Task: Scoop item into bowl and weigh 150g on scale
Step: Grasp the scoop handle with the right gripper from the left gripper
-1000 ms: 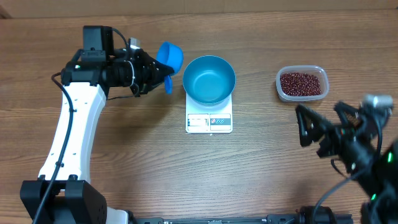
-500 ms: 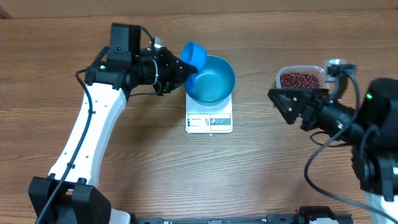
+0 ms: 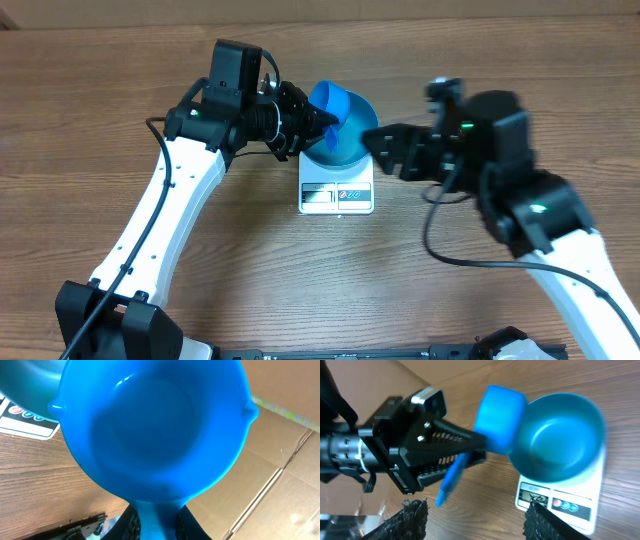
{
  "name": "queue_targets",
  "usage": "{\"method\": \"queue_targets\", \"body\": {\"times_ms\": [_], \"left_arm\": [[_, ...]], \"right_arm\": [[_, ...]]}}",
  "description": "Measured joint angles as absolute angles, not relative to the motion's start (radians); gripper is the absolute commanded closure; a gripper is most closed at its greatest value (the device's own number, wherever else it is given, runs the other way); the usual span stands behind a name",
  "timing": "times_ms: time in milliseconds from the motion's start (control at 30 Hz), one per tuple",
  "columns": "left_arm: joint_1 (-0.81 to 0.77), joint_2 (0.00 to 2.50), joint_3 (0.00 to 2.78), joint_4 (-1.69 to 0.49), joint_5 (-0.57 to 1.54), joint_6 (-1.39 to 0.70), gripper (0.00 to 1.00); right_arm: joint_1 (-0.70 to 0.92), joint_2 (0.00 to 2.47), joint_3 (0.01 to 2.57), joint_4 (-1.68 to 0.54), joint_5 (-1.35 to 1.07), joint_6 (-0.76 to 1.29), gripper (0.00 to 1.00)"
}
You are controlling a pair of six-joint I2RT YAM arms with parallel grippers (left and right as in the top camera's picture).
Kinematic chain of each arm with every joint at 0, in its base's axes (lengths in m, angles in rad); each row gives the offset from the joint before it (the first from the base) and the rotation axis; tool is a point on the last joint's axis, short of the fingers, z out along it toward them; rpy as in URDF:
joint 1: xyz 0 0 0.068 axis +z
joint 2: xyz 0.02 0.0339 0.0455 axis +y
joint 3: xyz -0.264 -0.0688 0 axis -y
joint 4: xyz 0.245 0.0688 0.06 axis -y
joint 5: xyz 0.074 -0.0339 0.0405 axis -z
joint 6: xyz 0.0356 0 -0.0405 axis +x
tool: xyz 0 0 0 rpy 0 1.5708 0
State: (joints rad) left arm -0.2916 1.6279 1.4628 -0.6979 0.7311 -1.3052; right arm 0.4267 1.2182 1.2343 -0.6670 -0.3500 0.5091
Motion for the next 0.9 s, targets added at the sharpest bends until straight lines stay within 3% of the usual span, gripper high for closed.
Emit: {"method": "queue_targets", "body": {"times_ms": [233,600,900], "left_arm": [[-0.293,1.628,1.463,-0.695,0.712,-1.338,0.96],[-0.302,1.628,1.463,-0.694,0.657,-1.356,0.96],[-0.315,1.628,1.463,-0.677,0.648,-1.359,0.96]], "right_arm": [[0.571,1.274,1.234,-0.605,-0.165,0.660,0.43],[0.644,1.365,1.234,-0.517,-0.085,0.760,0.51],[0.644,1.393,1.235,-0.494,-0.070,0.785,0.71]]}}
